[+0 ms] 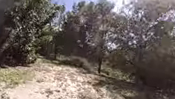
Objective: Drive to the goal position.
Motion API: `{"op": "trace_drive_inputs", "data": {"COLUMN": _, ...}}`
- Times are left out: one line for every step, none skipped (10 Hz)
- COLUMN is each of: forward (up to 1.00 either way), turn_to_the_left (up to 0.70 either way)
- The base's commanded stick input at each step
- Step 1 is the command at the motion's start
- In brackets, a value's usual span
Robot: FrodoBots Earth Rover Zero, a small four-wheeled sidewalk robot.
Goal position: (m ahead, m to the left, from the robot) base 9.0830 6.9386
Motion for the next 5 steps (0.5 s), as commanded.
{"op": "trace_drive_inputs", "data": {"forward": 0.70, "turn_to_the_left": 0.08}}
{"op": "trace_drive_inputs", "data": {"forward": 0.70, "turn_to_the_left": 0.30}}
{"op": "trace_drive_inputs", "data": {"forward": 0.70, "turn_to_the_left": 0.31}}
{"op": "trace_drive_inputs", "data": {"forward": 0.70, "turn_to_the_left": 0.22}}
{"op": "trace_drive_inputs", "data": {"forward": 0.70, "turn_to_the_left": 0.08}}
